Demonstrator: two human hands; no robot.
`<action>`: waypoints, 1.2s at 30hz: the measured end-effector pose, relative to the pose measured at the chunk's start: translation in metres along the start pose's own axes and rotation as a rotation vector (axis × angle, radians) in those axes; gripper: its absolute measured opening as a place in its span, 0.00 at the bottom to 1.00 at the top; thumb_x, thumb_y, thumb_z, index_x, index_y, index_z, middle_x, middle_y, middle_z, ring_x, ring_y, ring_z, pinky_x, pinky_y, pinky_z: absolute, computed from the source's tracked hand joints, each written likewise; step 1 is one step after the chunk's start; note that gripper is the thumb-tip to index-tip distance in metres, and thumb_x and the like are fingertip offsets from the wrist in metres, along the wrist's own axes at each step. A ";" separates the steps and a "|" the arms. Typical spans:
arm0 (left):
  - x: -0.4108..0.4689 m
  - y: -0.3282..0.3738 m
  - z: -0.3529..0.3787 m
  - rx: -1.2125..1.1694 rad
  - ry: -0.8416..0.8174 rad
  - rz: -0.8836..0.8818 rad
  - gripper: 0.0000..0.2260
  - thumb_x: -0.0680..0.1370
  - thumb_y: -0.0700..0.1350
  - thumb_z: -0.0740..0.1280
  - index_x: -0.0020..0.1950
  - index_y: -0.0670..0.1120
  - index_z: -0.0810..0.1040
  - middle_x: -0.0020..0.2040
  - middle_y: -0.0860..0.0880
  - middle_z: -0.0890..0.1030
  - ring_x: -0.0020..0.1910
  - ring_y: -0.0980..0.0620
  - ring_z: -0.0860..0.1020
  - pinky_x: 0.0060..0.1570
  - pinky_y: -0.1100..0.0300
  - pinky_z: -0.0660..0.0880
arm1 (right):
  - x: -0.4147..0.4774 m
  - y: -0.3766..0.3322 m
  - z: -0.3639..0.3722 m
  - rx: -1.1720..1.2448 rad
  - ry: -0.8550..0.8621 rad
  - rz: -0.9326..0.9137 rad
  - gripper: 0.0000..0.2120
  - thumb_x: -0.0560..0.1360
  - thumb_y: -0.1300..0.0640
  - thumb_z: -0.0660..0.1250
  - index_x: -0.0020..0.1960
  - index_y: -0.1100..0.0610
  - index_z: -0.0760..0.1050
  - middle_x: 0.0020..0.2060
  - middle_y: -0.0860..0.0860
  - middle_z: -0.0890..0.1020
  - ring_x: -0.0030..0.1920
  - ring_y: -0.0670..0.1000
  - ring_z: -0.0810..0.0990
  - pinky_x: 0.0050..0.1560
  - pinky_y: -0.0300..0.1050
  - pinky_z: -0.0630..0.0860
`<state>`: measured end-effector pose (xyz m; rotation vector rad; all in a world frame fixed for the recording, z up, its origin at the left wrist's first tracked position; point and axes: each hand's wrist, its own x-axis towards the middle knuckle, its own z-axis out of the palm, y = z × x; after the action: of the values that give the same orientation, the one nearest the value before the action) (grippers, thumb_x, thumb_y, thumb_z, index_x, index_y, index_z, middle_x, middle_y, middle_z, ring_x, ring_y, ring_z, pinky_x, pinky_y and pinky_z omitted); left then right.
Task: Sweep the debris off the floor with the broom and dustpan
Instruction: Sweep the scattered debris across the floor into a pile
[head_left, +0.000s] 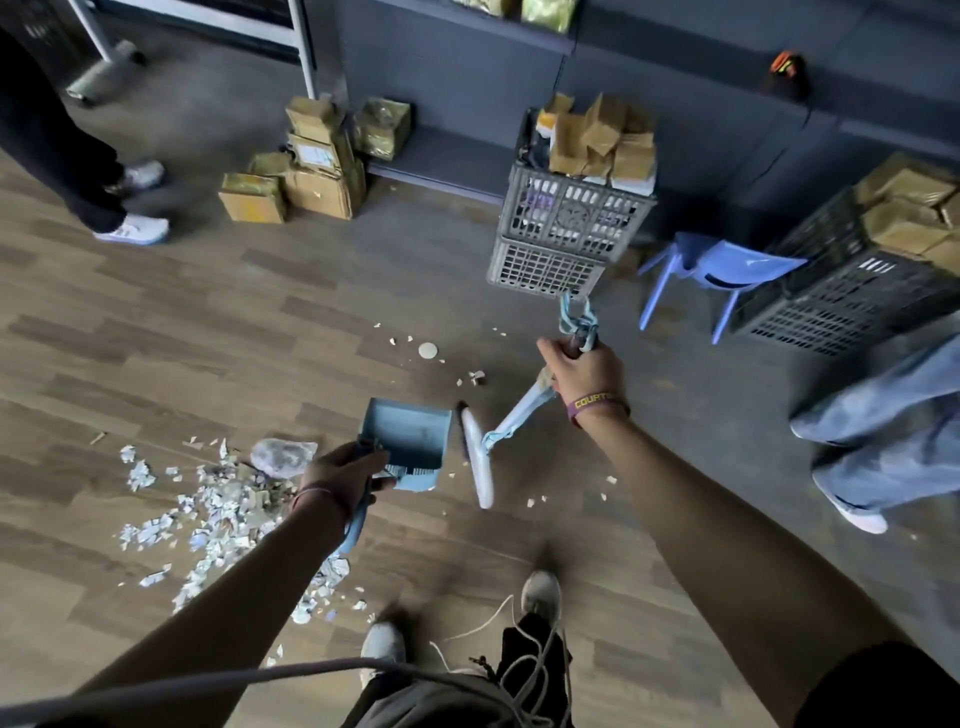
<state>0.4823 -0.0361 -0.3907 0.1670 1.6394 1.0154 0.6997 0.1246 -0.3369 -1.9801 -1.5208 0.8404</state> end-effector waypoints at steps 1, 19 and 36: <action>0.000 -0.002 0.019 0.006 -0.006 0.005 0.09 0.75 0.33 0.66 0.42 0.46 0.76 0.28 0.51 0.81 0.21 0.57 0.79 0.18 0.73 0.64 | 0.013 0.011 -0.016 -0.033 -0.012 -0.016 0.15 0.70 0.48 0.71 0.42 0.61 0.80 0.42 0.60 0.84 0.48 0.60 0.82 0.45 0.48 0.76; 0.006 -0.046 0.275 0.023 -0.016 -0.096 0.07 0.75 0.35 0.68 0.43 0.48 0.79 0.35 0.50 0.82 0.26 0.54 0.81 0.24 0.67 0.68 | 0.204 0.181 -0.142 -0.498 -0.341 -0.036 0.18 0.77 0.48 0.64 0.56 0.63 0.76 0.52 0.64 0.81 0.54 0.65 0.78 0.51 0.50 0.73; 0.020 -0.061 0.100 -0.184 0.169 -0.159 0.14 0.73 0.29 0.66 0.59 0.35 0.76 0.40 0.45 0.81 0.26 0.50 0.81 0.24 0.66 0.76 | 0.079 0.082 0.060 -0.528 -0.702 -0.203 0.16 0.74 0.47 0.66 0.46 0.61 0.78 0.46 0.64 0.82 0.50 0.65 0.79 0.44 0.47 0.71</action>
<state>0.5840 -0.0099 -0.4454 -0.1741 1.6707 1.0746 0.7243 0.1823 -0.4497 -1.9041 -2.5132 1.2179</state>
